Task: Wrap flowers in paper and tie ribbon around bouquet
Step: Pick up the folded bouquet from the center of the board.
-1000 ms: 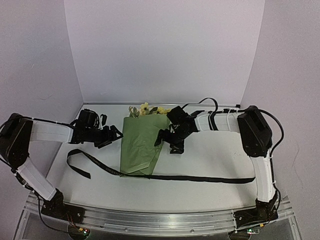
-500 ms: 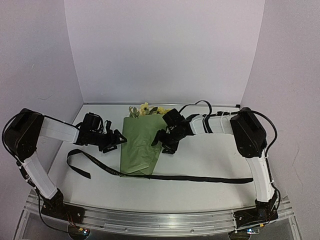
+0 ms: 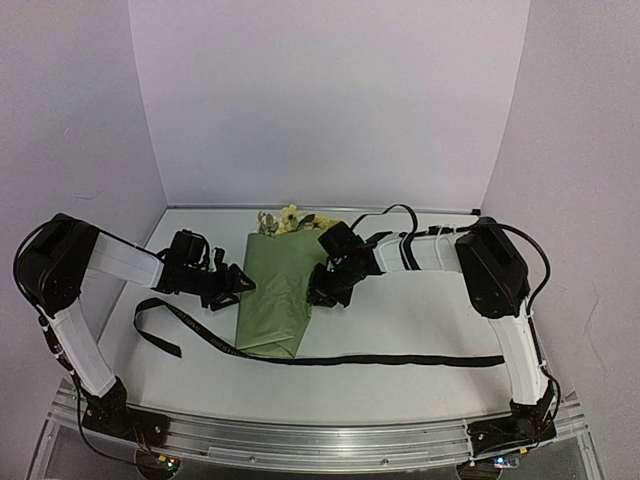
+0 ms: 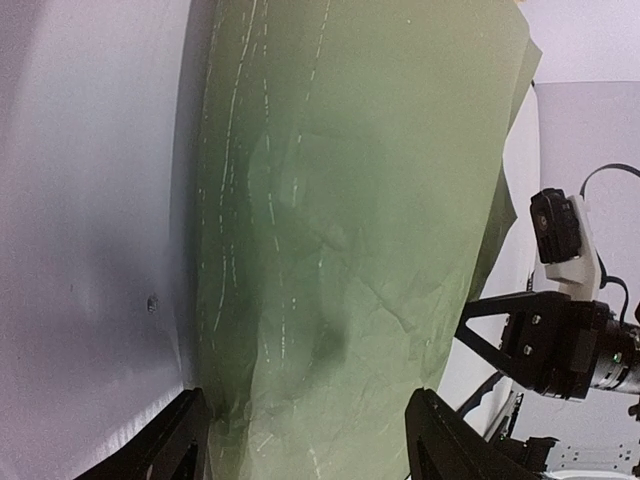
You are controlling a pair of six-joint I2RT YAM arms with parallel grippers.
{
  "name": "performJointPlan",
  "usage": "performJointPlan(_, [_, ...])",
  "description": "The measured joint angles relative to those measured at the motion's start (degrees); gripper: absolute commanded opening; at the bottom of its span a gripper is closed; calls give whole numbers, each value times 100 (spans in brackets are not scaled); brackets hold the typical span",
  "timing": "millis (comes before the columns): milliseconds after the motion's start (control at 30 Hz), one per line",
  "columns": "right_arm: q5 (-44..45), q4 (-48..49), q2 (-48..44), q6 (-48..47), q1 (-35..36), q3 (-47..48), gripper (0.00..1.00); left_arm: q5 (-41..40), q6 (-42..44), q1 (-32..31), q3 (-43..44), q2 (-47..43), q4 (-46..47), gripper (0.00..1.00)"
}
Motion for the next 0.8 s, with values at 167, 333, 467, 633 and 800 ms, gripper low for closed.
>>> performJointPlan(167, [-47, -46, 0, 14, -199, 0, 0, -111, 1, -154, 6, 1, -47, 74])
performJointPlan(333, [-119, -59, 0, 176, -440, 0, 0, -313, 39, -207, 106, 1, -429, 75])
performJointPlan(467, [-227, -91, -3, 409, -615, -3, 0, -413, 37, -265, 411, 67, -705, 74])
performJointPlan(633, [-377, -81, -9, 544, -743, -47, 0, -460, -56, -583, 794, 452, -779, 69])
performJointPlan(800, [-512, -18, -103, 601, -752, -322, 0, -523, -256, -872, 1087, 755, -843, 59])
